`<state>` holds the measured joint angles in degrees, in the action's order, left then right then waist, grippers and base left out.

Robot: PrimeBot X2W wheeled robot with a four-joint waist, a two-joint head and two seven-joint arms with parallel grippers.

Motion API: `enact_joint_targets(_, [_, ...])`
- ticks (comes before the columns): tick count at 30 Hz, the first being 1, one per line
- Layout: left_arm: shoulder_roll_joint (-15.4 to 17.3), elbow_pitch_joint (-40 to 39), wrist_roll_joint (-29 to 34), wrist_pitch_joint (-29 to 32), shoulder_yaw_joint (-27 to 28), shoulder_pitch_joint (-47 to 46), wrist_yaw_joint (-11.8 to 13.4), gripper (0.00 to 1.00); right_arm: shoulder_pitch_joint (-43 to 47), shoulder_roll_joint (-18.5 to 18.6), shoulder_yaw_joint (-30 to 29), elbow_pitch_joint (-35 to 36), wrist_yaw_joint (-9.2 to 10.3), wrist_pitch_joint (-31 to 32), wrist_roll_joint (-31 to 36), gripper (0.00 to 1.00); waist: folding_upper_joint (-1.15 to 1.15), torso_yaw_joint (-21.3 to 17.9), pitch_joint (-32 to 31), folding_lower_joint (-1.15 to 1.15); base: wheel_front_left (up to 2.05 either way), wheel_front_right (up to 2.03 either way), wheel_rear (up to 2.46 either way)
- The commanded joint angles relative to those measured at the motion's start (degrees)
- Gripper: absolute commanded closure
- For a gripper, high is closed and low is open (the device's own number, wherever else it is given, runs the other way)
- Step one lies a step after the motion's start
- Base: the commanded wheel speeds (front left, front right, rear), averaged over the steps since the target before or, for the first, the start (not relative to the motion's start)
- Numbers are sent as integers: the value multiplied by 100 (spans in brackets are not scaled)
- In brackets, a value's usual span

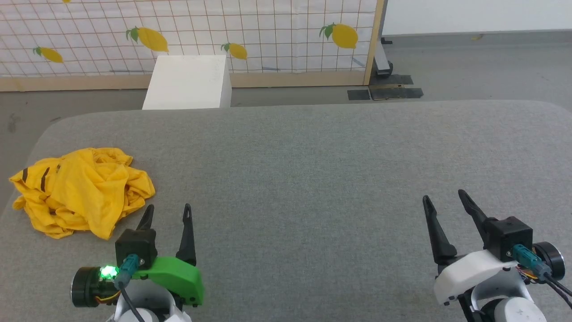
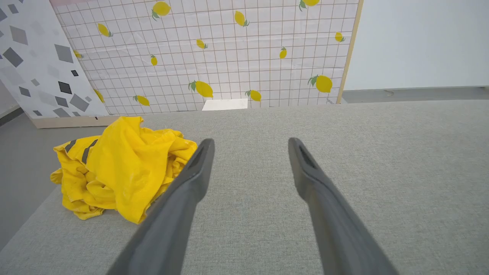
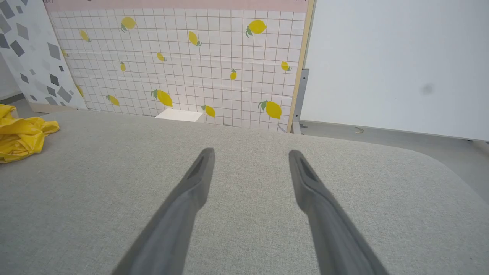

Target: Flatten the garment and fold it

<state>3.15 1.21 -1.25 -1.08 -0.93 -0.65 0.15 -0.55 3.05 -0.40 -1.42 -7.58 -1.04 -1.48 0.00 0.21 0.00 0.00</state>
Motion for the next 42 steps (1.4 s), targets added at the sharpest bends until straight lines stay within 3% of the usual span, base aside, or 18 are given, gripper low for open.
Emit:
enact_joint_targets(1, [-2,34,-43,-58,-19,-10,47,0,68,-2,-19,-48,1,-60,-61,0,0,20,-2,0,0,0,0])
enact_joint_targets(8, [11,106,-99,-142,-37,-5,87,0,106,-3,-35,-132,1,-142,-131,0,0,166,-19,0,0,0,0])
enact_joint_targets(42, [103,365,-413,-572,-184,120,319,0,255,-8,-89,-543,4,-572,-557,0,0,1630,-83,0,0,0,0])
